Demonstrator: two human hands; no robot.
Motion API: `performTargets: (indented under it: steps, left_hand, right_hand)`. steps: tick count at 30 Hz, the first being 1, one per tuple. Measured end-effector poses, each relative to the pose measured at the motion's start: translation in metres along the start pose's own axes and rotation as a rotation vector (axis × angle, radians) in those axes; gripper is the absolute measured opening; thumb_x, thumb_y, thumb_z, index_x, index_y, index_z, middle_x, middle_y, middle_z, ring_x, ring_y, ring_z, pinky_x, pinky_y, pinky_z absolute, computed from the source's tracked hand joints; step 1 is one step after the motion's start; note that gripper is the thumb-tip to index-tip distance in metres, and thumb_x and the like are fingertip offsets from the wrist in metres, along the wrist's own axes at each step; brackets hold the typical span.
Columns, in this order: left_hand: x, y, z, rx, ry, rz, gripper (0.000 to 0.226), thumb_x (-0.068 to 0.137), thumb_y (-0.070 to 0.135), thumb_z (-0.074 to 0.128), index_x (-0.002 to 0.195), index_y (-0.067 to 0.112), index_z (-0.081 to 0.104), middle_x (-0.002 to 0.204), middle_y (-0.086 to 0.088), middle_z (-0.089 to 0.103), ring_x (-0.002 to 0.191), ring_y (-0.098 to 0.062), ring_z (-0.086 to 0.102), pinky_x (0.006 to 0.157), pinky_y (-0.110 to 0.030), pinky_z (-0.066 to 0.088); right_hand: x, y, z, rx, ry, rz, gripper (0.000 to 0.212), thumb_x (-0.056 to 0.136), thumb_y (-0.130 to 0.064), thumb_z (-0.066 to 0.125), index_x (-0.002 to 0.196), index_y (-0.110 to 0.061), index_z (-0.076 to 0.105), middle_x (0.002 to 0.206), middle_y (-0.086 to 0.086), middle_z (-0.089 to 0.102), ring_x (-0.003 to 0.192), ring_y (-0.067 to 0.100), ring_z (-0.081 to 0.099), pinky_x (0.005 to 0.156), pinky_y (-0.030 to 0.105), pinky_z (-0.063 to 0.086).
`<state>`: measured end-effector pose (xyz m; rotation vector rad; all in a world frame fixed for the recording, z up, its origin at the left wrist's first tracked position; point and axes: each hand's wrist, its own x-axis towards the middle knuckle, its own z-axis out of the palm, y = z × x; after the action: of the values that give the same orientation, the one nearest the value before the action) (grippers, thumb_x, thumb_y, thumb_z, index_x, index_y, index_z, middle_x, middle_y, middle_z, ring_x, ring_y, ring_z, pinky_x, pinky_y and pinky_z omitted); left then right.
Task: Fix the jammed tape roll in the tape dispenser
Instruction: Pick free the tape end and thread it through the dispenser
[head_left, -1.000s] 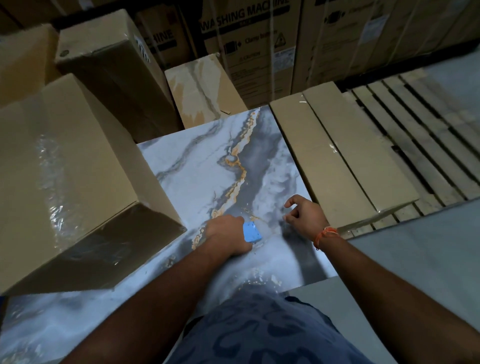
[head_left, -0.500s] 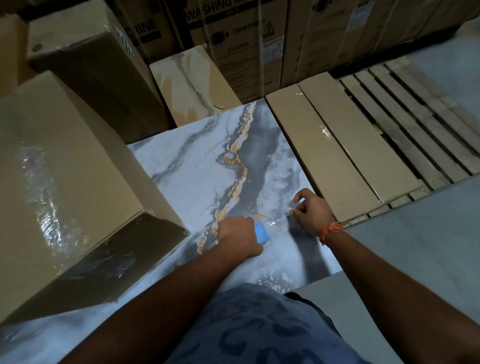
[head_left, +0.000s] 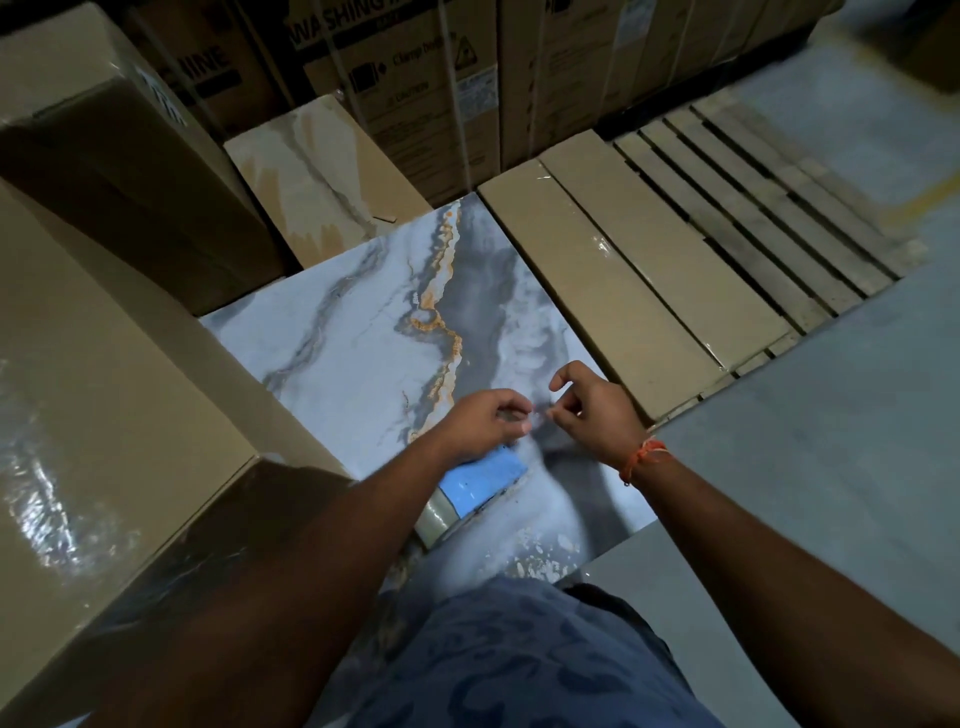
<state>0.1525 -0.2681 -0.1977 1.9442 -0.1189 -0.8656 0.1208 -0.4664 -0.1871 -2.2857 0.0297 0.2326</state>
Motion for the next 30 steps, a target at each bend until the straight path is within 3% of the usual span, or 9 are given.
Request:
performTargets:
  steps: [2,6,9,10,13,18,24,27,30]
  left_hand:
    - [0.006,0.000,0.001,-0.044,-0.035,0.026,0.023,0.090,0.011,0.076,0.111,0.004,0.072,0.096,-0.007,0.072,0.084,-0.015,0.065,0.078,-0.031,0.055]
    - [0.017,-0.006,0.002,-0.009,-0.014,0.072,0.006,0.088,0.013,0.075,0.092,0.008,0.076,0.079,-0.003,0.070,0.072,-0.013,0.059,0.072,-0.032,0.048]
    - [0.019,-0.011,0.001,-0.014,-0.010,0.071,0.010,0.089,0.019,0.075,0.093,0.009,0.076,0.078,-0.005,0.068,0.072,-0.015,0.057,0.070,-0.030,0.047]
    - [0.019,-0.012,0.001,-0.025,-0.020,0.073,0.012,0.091,0.019,0.075,0.093,0.008,0.075,0.078,-0.007,0.065,0.071,-0.016,0.054,0.067,-0.029,0.046]
    - [0.021,-0.011,0.001,-0.045,-0.036,0.089,0.010,0.093,0.019,0.073,0.087,0.012,0.073,0.071,-0.003,0.059,0.066,-0.014,0.048,0.059,-0.024,0.040]
    - [0.026,-0.015,0.002,-0.014,-0.038,0.116,0.012,0.091,0.027,0.072,0.080,0.022,0.072,0.070,0.001,0.060,0.067,-0.015,0.050,0.064,-0.031,0.041]
    - [0.028,-0.017,-0.001,-0.023,-0.047,0.111,0.013,0.090,0.028,0.073,0.084,0.017,0.075,0.069,0.002,0.061,0.064,-0.011,0.049,0.063,-0.027,0.041]
    - [0.028,-0.018,-0.002,0.029,-0.006,0.113,0.011,0.092,0.026,0.073,0.090,0.017,0.079,0.065,0.012,0.066,0.057,0.002,0.051,0.063,-0.023,0.042]
    - [0.027,-0.021,-0.003,0.033,0.037,0.127,0.013,0.090,0.025,0.075,0.102,0.022,0.078,0.069,0.014,0.068,0.066,0.001,0.058,0.072,-0.024,0.046]
  right_hand:
    - [-0.002,-0.001,0.003,0.005,0.010,0.004,0.027,0.082,-0.006,0.069,0.103,-0.016,0.055,0.069,-0.001,0.067,0.061,0.003,0.059,0.060,0.010,0.039]
    - [-0.008,-0.001,0.009,0.036,0.132,0.045,0.023,0.083,-0.008,0.069,0.100,-0.016,0.056,0.081,0.002,0.068,0.072,0.018,0.063,0.067,0.025,0.045]
    - [-0.021,-0.001,0.015,0.095,0.346,0.126,0.024,0.082,-0.012,0.074,0.101,-0.012,0.059,0.105,0.004,0.057,0.088,0.020,0.059,0.071,0.007,0.039]
    - [-0.027,-0.001,0.020,0.141,0.388,0.182,0.025,0.081,-0.015,0.075,0.101,-0.013,0.058,0.107,0.006,0.058,0.089,0.021,0.060,0.072,0.007,0.040]
    - [-0.050,-0.005,0.042,0.297,0.408,0.325,0.029,0.081,-0.021,0.075,0.100,-0.016,0.054,0.102,0.004,0.065,0.088,0.021,0.065,0.076,0.026,0.051]
    - [-0.067,-0.020,0.072,0.449,0.493,0.387,0.026,0.085,-0.019,0.074,0.103,-0.019,0.054,0.092,0.000,0.072,0.085,0.010,0.069,0.070,0.006,0.047]
    - [-0.063,-0.019,0.074,0.407,0.556,0.410,0.015,0.086,-0.015,0.070,0.095,-0.022,0.059,0.077,-0.001,0.073,0.076,0.012,0.070,0.071,0.026,0.053]
    - [-0.062,-0.017,0.075,0.412,0.556,0.419,0.013,0.086,-0.014,0.070,0.094,-0.021,0.061,0.077,0.000,0.074,0.077,0.013,0.071,0.072,0.027,0.054]
    - [-0.059,-0.018,0.075,0.418,0.544,0.424,0.013,0.086,-0.013,0.069,0.094,-0.021,0.062,0.077,0.002,0.074,0.078,0.014,0.071,0.072,0.025,0.052]
